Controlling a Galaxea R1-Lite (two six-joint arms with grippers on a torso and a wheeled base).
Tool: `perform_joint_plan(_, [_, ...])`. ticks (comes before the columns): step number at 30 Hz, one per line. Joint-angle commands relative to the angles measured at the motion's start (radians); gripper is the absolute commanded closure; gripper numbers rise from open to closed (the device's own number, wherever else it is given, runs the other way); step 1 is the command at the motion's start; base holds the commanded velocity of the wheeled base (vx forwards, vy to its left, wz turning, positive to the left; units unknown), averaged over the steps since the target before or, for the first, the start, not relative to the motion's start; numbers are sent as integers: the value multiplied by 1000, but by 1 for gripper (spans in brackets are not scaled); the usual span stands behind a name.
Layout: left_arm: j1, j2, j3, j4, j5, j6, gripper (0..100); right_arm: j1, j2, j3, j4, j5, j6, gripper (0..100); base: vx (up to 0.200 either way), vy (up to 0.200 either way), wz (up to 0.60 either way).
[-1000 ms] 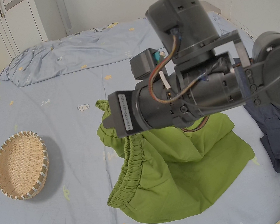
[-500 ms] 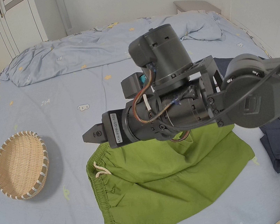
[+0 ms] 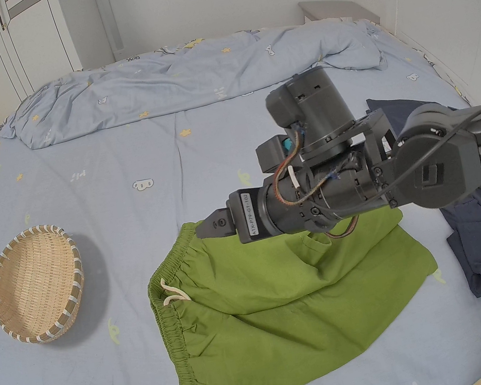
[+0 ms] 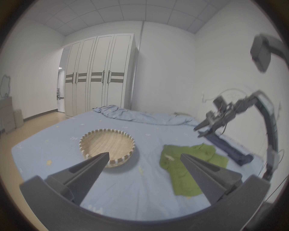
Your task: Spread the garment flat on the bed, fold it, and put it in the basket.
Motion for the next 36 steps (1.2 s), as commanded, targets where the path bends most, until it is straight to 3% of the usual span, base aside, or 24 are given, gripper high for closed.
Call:
perform_joint_plan(1, [-101,278,-407,192,-228,-211,0,-136,-146,249,-113,7,16,0,0,0,0])
perform_joint_plan(3, [-163,395,-397,201,-301,-251,0,-169,-163,311,-167,7,19,0,0,0,0])
perform_joint_plan(5, [-259,591,-390,186,-403,-407,0,-215,-200,412,-233,10,16,0,0,0,0])
perform_joint_plan(7, [-289,734,-397,138,-418,-496,0,-245,-219,466,-249,10,15,0,0,0,0])
perform_joint_plan(9, [-294,909,-383,26,-418,-508,0,-274,-232,507,-256,7,15,0,0,0,0])
perform_joint_plan(11, [-294,935,-381,11,-420,-508,0,-278,-233,512,-256,7,15,0,0,0,0])
perform_joint_plan(12, [-286,1124,-355,-133,-420,-495,0,-337,-269,568,-256,16,13,0,0,0,0])
perform_joint_plan(14, [-275,1222,-349,-196,-420,-478,0,-370,-285,593,-257,42,15,0,0,0,0])
perform_joint_plan(19, [-259,1404,-340,-216,-424,-398,0,-403,-350,633,-256,79,22,0,0,0,0])
perform_joint_plan(21, [-237,1552,-297,-259,-455,-269,0,-396,-394,665,-256,88,42,0,0,0,0])
perform_joint_plan(24, [-196,1572,-246,-330,-542,-148,0,-403,-425,687,-259,95,82,0,0,0,0])
perform_joint_plan(25, [-196,1572,-246,-330,-542,-148,0,-403,-425,687,-259,95,82,0,0,0,0])
perform_joint_plan(26, [-171,1569,-222,-356,-630,-67,0,-401,-427,690,-265,107,88,0,0,0,0])
perform_joint_plan(29, [-166,1587,-226,-363,-705,-22,0,-400,-427,696,-265,110,85,0,0,0,0])
perform_joint_plan(36, [-120,1656,-288,-366,-610,29,0,-407,-440,708,-266,110,85,0,0,0,0])
